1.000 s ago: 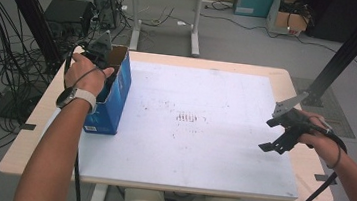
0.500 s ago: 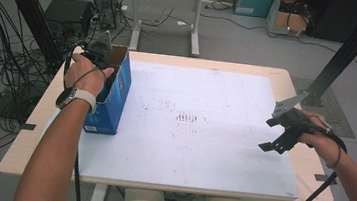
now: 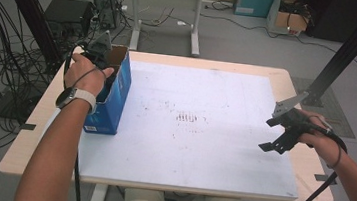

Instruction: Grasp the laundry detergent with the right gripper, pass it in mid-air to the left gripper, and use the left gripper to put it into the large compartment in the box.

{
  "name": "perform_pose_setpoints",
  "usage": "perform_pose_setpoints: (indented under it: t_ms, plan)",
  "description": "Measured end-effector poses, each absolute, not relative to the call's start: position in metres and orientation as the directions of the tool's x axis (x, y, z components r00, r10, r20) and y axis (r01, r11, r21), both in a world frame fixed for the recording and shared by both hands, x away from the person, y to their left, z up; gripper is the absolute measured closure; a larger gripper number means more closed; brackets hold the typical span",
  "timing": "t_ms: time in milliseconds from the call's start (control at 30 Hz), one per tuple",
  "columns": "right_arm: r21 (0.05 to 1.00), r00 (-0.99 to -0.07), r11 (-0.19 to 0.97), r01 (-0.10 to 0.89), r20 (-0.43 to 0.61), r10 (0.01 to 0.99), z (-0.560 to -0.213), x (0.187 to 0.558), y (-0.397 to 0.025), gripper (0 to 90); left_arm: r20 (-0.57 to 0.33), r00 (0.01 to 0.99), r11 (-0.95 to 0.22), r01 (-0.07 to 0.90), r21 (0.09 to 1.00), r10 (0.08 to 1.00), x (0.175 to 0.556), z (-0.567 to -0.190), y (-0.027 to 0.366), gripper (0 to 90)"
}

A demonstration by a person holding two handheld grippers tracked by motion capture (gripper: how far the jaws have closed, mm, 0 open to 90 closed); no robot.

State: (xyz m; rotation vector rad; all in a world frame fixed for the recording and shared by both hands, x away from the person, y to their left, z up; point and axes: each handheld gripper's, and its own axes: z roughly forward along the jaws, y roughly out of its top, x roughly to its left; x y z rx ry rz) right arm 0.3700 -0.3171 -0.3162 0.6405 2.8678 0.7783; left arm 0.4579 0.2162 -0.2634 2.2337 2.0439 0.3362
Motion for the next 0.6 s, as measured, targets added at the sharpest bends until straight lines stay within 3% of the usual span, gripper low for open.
perform_pose_setpoints:
  t_ms: [600]
  plan:
    - [0.500, -0.910, 0.785, 0.366, 0.016, 0.414, -0.3164, 0.3705, -0.3147, 3.8, 0.094, 0.075, -0.094, 0.971, 0.218, 0.993, 0.4581, -0.2635, 0.2171, 37.4]
